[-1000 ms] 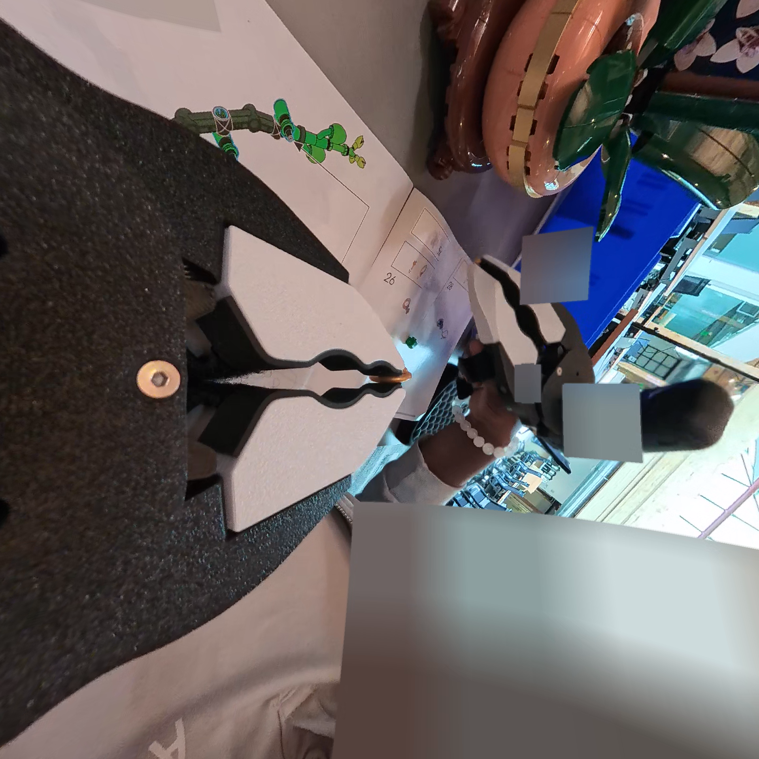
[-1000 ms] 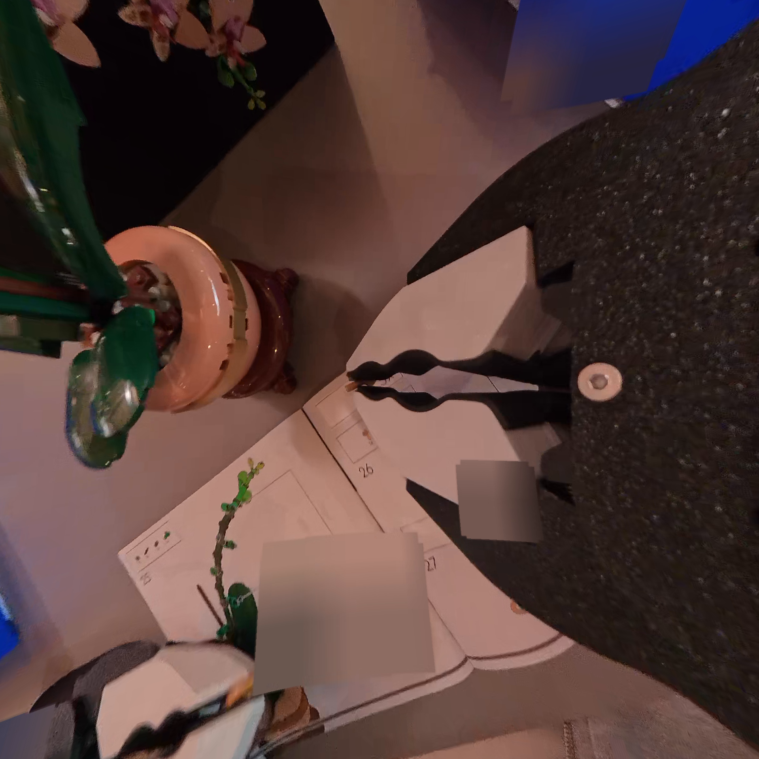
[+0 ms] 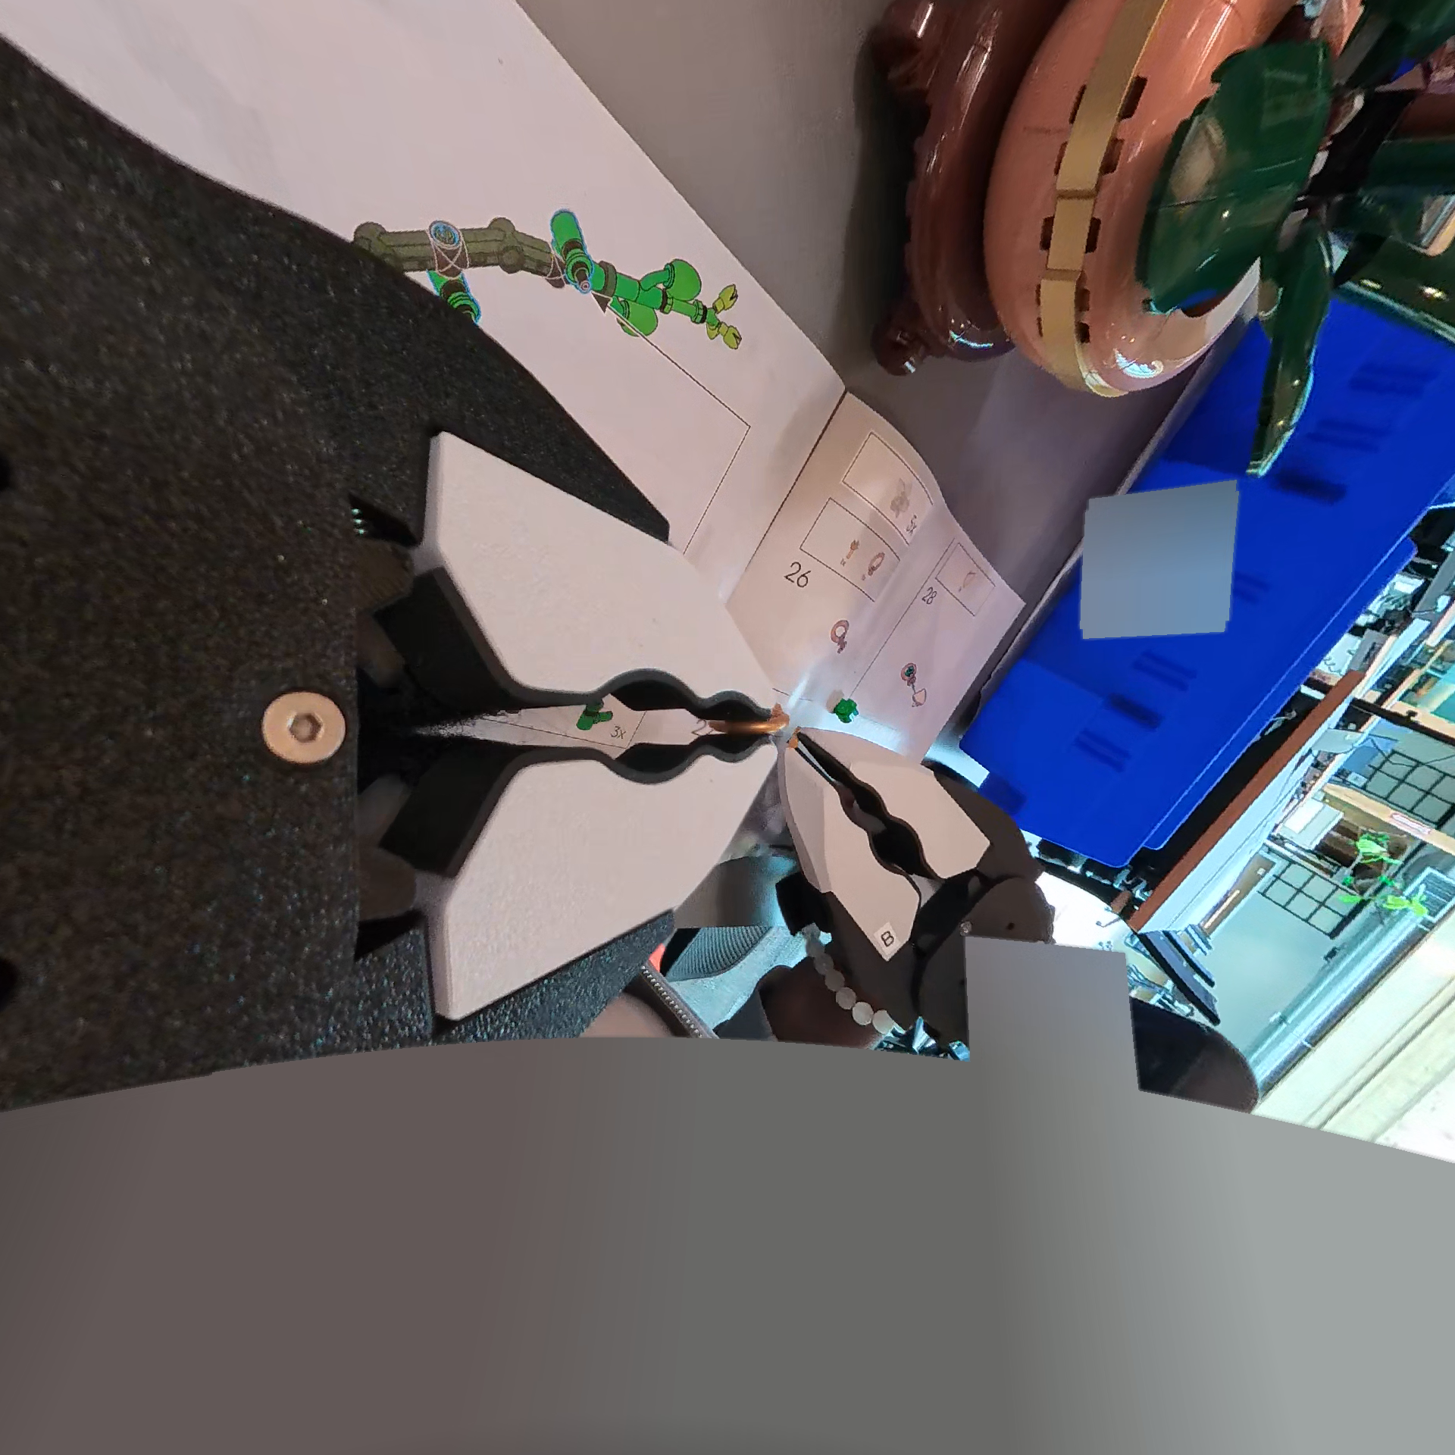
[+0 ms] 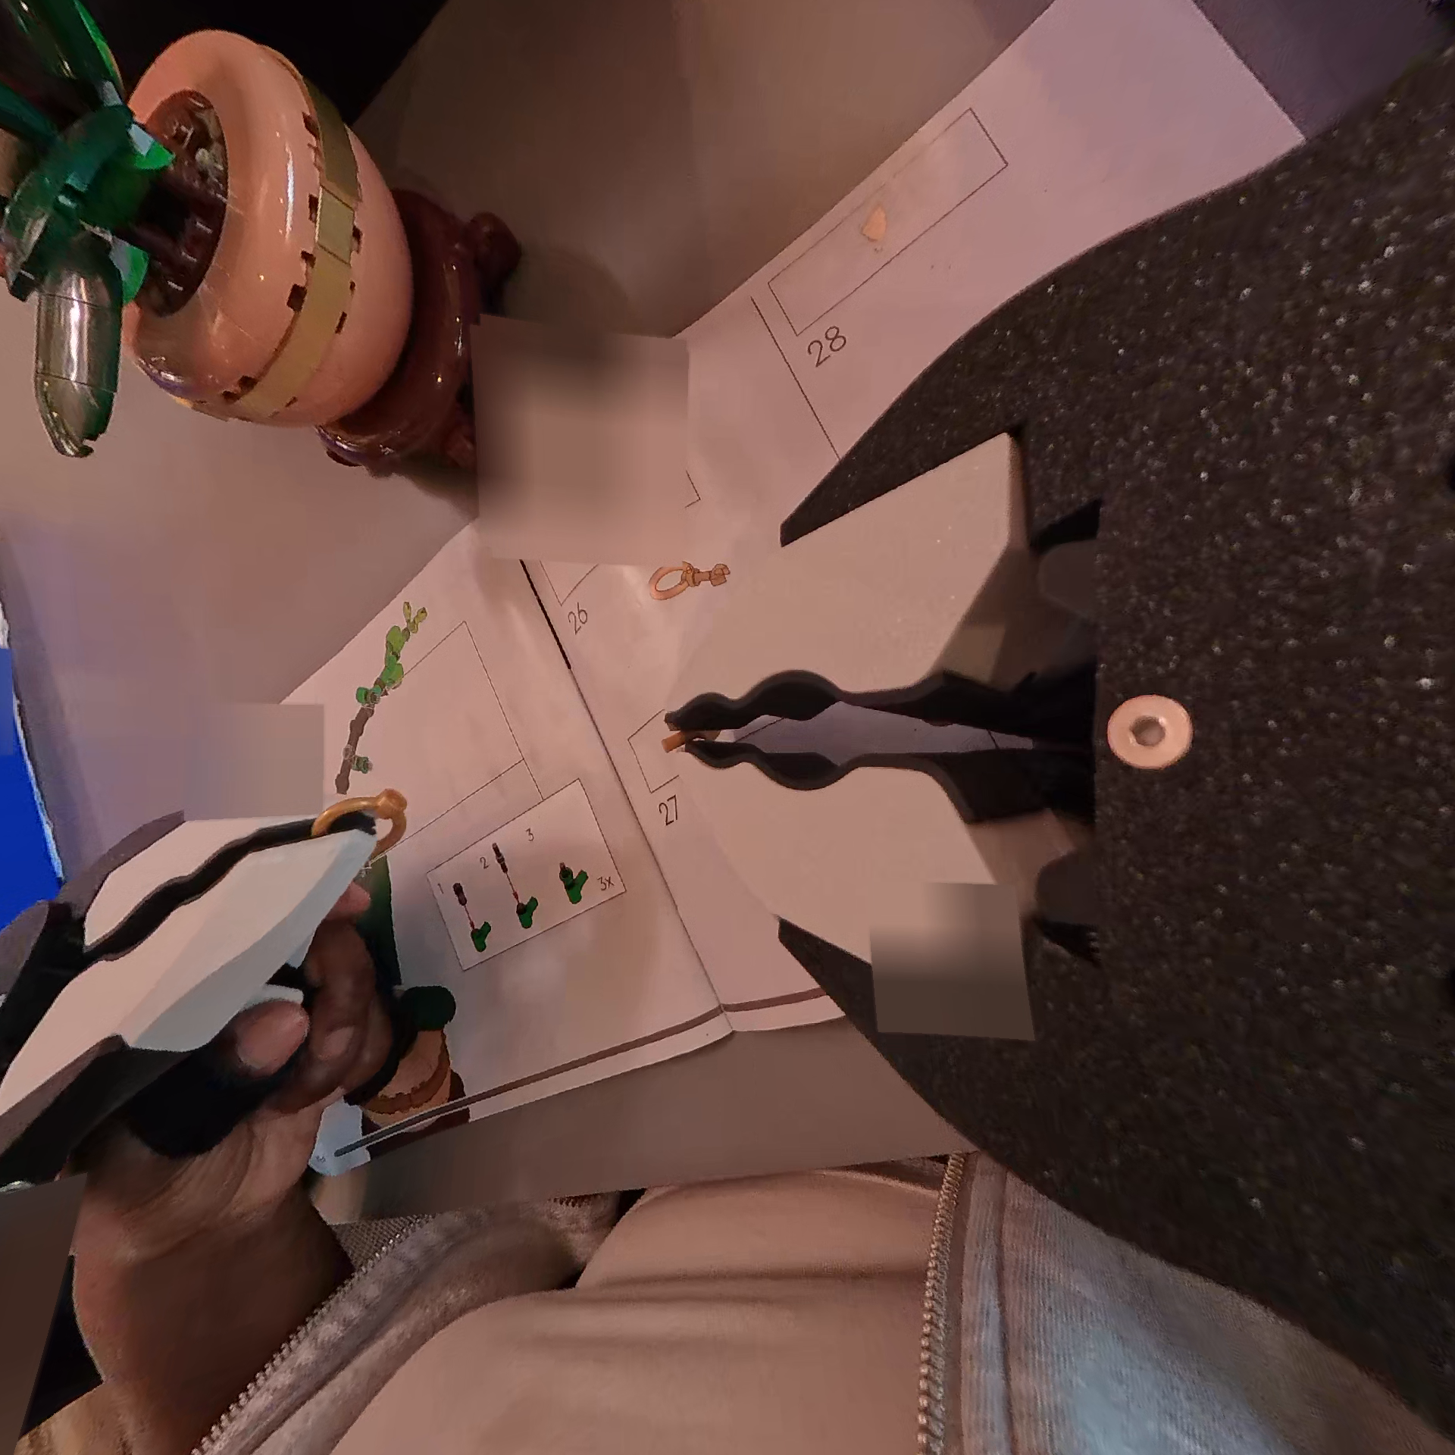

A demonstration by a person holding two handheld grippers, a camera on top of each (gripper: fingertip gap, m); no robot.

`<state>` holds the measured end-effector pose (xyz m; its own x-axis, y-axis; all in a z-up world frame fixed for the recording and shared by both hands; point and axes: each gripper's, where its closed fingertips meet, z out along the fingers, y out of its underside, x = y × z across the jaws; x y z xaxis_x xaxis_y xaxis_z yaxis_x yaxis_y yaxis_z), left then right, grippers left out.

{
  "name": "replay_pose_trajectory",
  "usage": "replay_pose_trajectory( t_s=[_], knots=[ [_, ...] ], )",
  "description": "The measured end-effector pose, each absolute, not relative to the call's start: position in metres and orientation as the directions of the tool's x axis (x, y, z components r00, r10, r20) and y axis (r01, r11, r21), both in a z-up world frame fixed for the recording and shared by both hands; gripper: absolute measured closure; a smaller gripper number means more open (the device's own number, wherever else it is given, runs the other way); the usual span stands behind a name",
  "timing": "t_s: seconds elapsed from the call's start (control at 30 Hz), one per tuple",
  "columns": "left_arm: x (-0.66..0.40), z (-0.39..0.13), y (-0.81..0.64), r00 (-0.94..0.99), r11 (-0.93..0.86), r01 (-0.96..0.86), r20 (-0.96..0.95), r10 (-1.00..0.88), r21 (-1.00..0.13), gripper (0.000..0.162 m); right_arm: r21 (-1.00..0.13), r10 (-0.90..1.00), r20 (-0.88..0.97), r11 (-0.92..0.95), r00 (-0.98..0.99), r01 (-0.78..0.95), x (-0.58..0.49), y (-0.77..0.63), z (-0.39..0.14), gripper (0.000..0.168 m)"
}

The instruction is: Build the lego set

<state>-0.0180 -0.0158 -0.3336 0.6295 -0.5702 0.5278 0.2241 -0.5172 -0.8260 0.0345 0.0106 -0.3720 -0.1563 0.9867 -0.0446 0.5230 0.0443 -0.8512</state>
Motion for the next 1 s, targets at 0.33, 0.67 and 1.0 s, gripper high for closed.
replay_pose_trajectory(
  t_s=[0.33, 0.67, 1.0],
  knots=[
    [-0.016, -0.333, -0.016, 0.608, -0.536, 0.228, 0.55, -0.573, -0.812, 0.16, -0.884, 0.991, -0.022, 0.041, -0.13, 0.466, 0.032, 0.02, -0.359, 0.166],
    [-0.034, -0.312, 0.014, 0.661, -0.513, 0.229, 0.519, -0.541, -0.827, 0.16, -0.929, 0.993, -0.051, -0.007, -0.108, 0.37, 0.019, 0.03, -0.334, 0.166],
    [-0.037, -0.351, 0.028, 0.698, -0.602, 0.234, 0.563, -0.443, -0.764, 0.16, -0.926, 0.984, -0.136, -0.086, -0.114, 0.368, -0.005, 0.043, -0.346, 0.166]
  ],
)
